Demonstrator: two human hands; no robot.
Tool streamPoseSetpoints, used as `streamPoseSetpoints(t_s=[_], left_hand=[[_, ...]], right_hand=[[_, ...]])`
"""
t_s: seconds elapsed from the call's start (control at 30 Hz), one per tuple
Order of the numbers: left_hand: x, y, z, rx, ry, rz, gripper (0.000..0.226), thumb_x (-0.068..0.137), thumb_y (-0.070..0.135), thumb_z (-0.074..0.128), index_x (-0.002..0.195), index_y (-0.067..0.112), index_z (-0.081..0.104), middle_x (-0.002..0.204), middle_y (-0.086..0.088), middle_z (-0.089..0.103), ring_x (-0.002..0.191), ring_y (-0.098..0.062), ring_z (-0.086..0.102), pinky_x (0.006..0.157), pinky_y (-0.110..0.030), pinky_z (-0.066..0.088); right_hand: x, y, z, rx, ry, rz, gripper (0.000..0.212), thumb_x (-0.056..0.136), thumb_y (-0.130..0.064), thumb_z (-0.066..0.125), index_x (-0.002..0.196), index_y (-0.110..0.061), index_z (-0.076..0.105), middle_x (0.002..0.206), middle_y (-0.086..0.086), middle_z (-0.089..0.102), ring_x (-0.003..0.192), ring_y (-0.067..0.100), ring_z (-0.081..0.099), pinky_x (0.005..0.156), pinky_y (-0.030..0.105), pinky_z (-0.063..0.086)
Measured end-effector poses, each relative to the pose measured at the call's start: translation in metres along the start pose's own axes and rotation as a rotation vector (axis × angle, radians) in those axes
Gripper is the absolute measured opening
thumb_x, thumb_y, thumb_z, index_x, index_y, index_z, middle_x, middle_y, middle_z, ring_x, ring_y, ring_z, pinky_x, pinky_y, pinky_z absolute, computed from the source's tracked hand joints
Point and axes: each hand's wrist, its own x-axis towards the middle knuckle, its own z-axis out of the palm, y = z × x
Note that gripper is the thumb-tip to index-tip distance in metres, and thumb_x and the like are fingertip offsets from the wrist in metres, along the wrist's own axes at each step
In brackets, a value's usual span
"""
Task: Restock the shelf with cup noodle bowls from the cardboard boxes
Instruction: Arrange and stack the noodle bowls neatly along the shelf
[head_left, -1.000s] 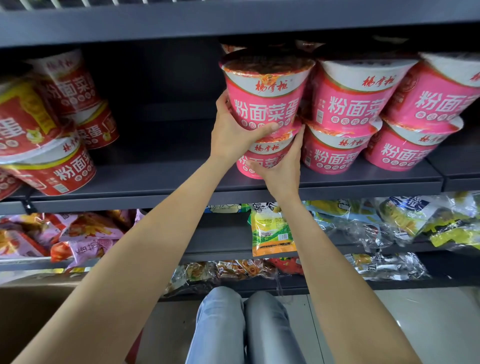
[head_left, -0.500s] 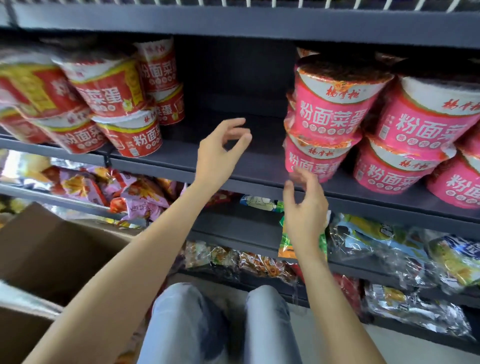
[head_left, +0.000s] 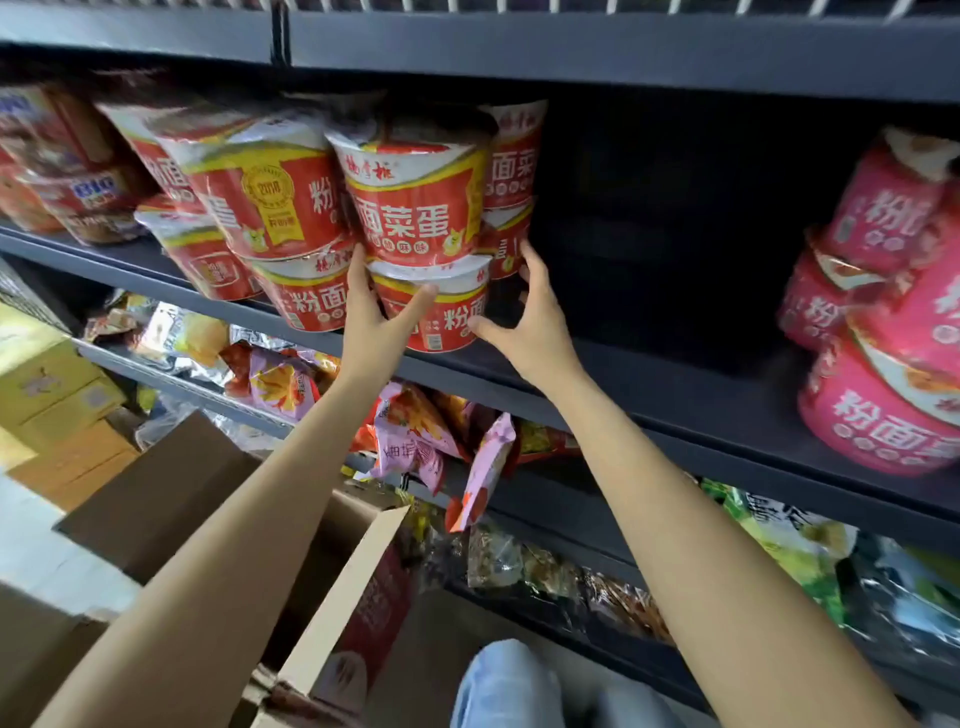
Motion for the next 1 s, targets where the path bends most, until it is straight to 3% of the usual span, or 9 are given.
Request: streamPoseSetpoints(t_s=[0.2, 0.3, 0.5, 0.57, 0.6, 0.67, 0.77, 0.87, 1.0], left_hand=[[0.018, -0.006, 0.000, -0.074, 0.017, -0.020, 0.105, 0.068, 0.070, 0.068, 0.151, 0.037, 0.013, 0.152, 0.010, 0.036, 0.137, -0.012, 0.039, 0.112, -0.044, 0.037], [0.009, -0.003, 0.001, -0.094, 0.026, -0.013, 0.101, 0.070, 0.067, 0.071, 0.151, 0.037, 0.018, 0.148, 0.011, 0.040, 0.132, -0.011, 0.045, 0.109, -0.042, 0.041], [-0.010, 0.017, 0.035, -0.127, -0.084, 0.072, 0.082, 0.081, 0.049, 0.070, 0.149, 0.034, 0.027, 0.140, 0.017, 0.048, 0.116, 0.006, 0.049, 0.086, -0.007, 0.043], [-0.005, 0.025, 0.057, -0.140, -0.155, 0.102, 0.081, 0.081, 0.047, 0.071, 0.148, 0.029, 0.031, 0.138, 0.014, 0.052, 0.117, 0.005, 0.051, 0.083, -0.003, 0.043], [-0.001, 0.029, 0.069, -0.157, -0.196, 0.106, 0.082, 0.079, 0.049, 0.073, 0.147, 0.027, 0.033, 0.137, 0.012, 0.053, 0.119, 0.002, 0.053, 0.086, -0.005, 0.044], [0.007, 0.031, 0.094, -0.208, -0.261, 0.085, 0.090, 0.071, 0.058, 0.074, 0.146, 0.027, 0.035, 0.138, 0.008, 0.054, 0.122, -0.007, 0.054, 0.098, -0.024, 0.048], [0.016, 0.031, 0.131, -0.282, -0.343, 0.020, 0.096, 0.064, 0.063, 0.075, 0.145, 0.029, 0.037, 0.139, 0.003, 0.054, 0.127, -0.016, 0.052, 0.103, -0.044, 0.047], [0.020, 0.034, 0.158, -0.308, -0.429, 0.009, 0.092, 0.066, 0.057, 0.072, 0.146, 0.030, 0.035, 0.139, 0.001, 0.053, 0.128, -0.017, 0.051, 0.104, -0.043, 0.046], [0.029, 0.041, 0.182, -0.269, -0.533, 0.043, 0.096, 0.067, 0.054, 0.074, 0.148, 0.028, 0.029, 0.144, 0.006, 0.045, 0.129, -0.012, 0.046, 0.104, -0.032, 0.044]], right_hand=[[0.037, 0.011, 0.027, 0.106, -0.065, 0.047, 0.109, 0.076, -0.010, 0.078, 0.153, -0.025, 0.002, 0.153, 0.002, 0.030, 0.138, 0.018, 0.033, 0.110, 0.040, 0.034], [0.029, 0.016, 0.024, 0.122, -0.020, 0.024, 0.109, 0.074, -0.012, 0.080, 0.152, -0.026, 0.005, 0.152, 0.001, 0.034, 0.137, 0.016, 0.035, 0.110, 0.042, 0.036], [-0.002, 0.032, -0.025, 0.065, 0.157, -0.018, 0.101, 0.070, -0.027, 0.084, 0.149, -0.023, 0.021, 0.149, 0.000, 0.032, 0.135, 0.014, 0.036, 0.107, 0.044, 0.042], [-0.008, 0.037, -0.047, 0.052, 0.216, -0.014, 0.101, 0.069, -0.028, 0.084, 0.148, -0.024, 0.021, 0.148, -0.001, 0.028, 0.136, 0.014, 0.034, 0.108, 0.044, 0.041], [-0.009, 0.039, -0.059, 0.038, 0.244, -0.008, 0.101, 0.070, -0.029, 0.084, 0.148, -0.024, 0.021, 0.148, -0.001, 0.028, 0.136, 0.014, 0.033, 0.109, 0.042, 0.039], [-0.012, 0.043, -0.081, 0.003, 0.291, 0.005, 0.101, 0.071, -0.029, 0.083, 0.148, -0.024, 0.018, 0.149, -0.002, 0.027, 0.136, 0.012, 0.032, 0.109, 0.035, 0.036], [-0.014, 0.052, -0.110, 0.021, 0.316, 0.036, 0.100, 0.074, -0.020, 0.082, 0.146, -0.020, 0.012, 0.137, -0.009, 0.032, 0.124, 0.003, 0.037, 0.097, 0.013, 0.037], [-0.012, 0.065, -0.129, 0.012, 0.369, 0.069, 0.100, 0.073, -0.013, 0.082, 0.143, -0.017, 0.010, 0.128, -0.013, 0.030, 0.117, 0.002, 0.039, 0.078, -0.005, 0.036], [-0.011, 0.083, -0.140, 0.025, 0.495, 0.088, 0.105, 0.068, -0.014, 0.085, 0.143, -0.018, 0.013, 0.133, -0.009, 0.032, 0.120, 0.003, 0.038, 0.077, -0.005, 0.036]])
